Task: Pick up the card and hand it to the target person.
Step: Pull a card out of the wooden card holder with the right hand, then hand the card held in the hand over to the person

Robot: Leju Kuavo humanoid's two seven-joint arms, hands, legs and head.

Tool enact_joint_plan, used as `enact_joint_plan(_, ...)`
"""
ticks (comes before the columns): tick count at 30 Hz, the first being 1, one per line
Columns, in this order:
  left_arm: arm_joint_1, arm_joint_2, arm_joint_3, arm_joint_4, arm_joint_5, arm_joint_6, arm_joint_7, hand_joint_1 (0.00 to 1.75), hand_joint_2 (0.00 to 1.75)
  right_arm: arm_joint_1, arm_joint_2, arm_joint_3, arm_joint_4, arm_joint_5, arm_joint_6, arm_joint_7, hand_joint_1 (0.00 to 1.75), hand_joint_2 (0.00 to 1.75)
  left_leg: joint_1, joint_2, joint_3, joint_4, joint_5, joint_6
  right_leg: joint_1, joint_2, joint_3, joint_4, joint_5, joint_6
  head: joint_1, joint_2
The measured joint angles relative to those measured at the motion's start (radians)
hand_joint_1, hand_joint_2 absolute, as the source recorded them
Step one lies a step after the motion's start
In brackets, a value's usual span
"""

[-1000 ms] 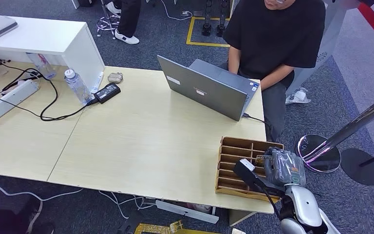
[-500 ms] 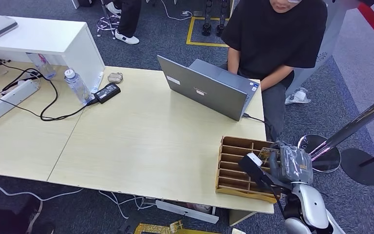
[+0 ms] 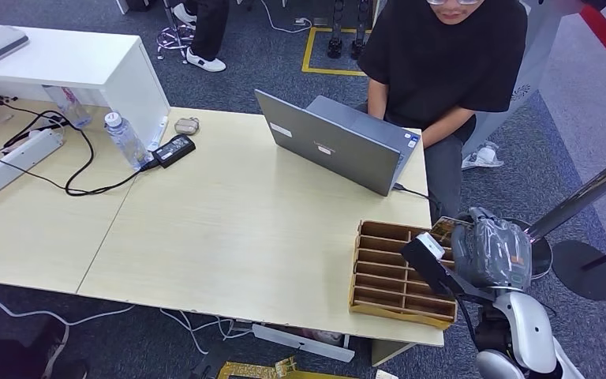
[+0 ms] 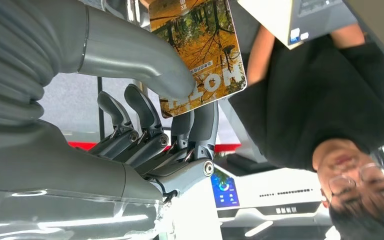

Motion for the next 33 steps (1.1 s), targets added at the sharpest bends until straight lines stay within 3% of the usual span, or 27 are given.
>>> enact_joint_plan(13,-0.016,-0.008,-0.009,0.0,-0.031,-0.018,0.023,0.0,0.0,-0.102,-0.015,-0.035,0.01,-0.036,-0.04,0.007,1.52,1.75,0.0,0.0,0.0,0.0,0.0,0.0,0.0,0.0,0.0,0.0,0.0,0.0,0.0,0.0)
enact_joint_plan(26,-0.033,-0.018,-0.031,0.0,-0.055,-0.03,0.049,0.0,0.0,-0.166,-0.012,-0.047,0.17,-0.115,-0.171,0.001,1.47,1.75,0.0,0.0,-0.001,0.0,0.0,0.0,0.0,0.0,0.0,0.0,0.0,0.0,0.0,0.0)
enact_joint_plan(33,-0.04,-0.023,-0.036,0.0,-0.063,-0.031,0.051,0.0,0.0,-0.172,-0.002,-0.045,0.257,-0.129,-0.214,-0.01,1.54,1.75,0.0,-0.001,-0.001,0.0,0.0,0.0,0.0,-0.001,0.0,0.0,0.0,0.0,0.0,0.0)
